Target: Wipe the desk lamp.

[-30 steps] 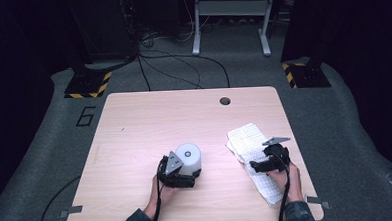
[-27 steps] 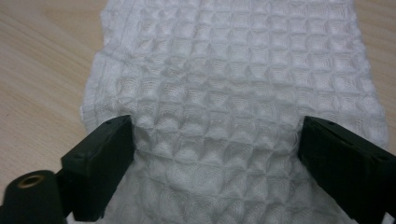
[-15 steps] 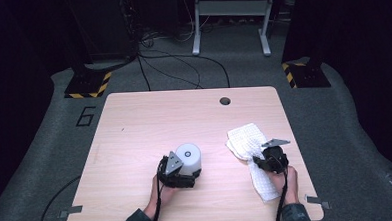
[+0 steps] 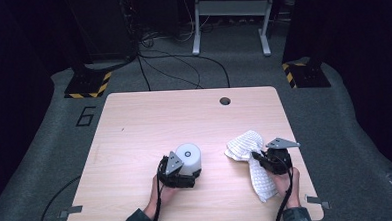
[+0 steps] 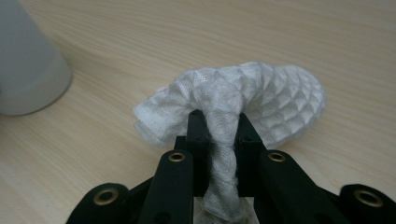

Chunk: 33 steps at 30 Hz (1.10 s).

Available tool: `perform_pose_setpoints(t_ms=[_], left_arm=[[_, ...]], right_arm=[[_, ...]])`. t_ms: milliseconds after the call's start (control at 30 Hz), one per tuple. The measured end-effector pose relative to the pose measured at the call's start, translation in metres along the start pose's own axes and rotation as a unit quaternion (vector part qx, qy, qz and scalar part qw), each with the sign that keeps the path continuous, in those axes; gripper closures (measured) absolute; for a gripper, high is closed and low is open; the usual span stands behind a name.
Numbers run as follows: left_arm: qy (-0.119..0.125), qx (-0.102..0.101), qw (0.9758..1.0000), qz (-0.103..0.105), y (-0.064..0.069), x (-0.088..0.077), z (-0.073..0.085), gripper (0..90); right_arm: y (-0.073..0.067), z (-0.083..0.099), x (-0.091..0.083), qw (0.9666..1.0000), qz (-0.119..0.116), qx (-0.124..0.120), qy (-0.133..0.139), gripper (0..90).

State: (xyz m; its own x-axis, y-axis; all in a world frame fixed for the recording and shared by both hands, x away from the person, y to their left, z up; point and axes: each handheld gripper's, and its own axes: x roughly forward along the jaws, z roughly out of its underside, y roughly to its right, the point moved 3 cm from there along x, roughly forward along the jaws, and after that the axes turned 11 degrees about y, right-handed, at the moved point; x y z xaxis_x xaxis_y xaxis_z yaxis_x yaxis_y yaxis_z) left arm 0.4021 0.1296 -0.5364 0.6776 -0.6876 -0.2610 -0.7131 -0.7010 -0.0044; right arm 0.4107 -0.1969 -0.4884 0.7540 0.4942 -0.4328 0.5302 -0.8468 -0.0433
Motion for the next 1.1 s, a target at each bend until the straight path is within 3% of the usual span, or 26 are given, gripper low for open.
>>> perform_pose_setpoints(t_ms=[300,500,600,667,1000,1100], left_arm=[[0.004,-0.001,1.0,-0.005,0.0,0.001,0.0,7.2],[0.004,0.0,1.0,-0.005,0.0,0.001,0.0,7.2],[0.003,0.004,1.0,-0.006,0.0,0.001,0.0,7.2],[0.002,0.004,1.0,-0.006,0.0,0.001,0.0,7.2],[-0.001,0.007,1.0,-0.004,0.0,0.0,0.0,7.1],[-0.001,0.006,1.0,-0.004,0.0,0.0,0.0,7.1]], right_arm=[[-0.023,-0.019,-0.015,0.998,-0.034,-0.04,0.036,80.5],[-0.041,-0.028,-0.019,0.9933,-0.075,-0.074,0.048,80.4],[-0.045,-0.029,-0.019,0.9923,-0.077,-0.082,0.053,80.3],[-0.048,-0.031,-0.02,0.9897,-0.091,-0.094,0.058,80.2],[-0.065,-0.04,-0.009,0.9842,-0.132,-0.102,0.059,80.2],[-0.076,-0.045,-0.003,0.9812,-0.149,-0.108,0.058,80.2]])
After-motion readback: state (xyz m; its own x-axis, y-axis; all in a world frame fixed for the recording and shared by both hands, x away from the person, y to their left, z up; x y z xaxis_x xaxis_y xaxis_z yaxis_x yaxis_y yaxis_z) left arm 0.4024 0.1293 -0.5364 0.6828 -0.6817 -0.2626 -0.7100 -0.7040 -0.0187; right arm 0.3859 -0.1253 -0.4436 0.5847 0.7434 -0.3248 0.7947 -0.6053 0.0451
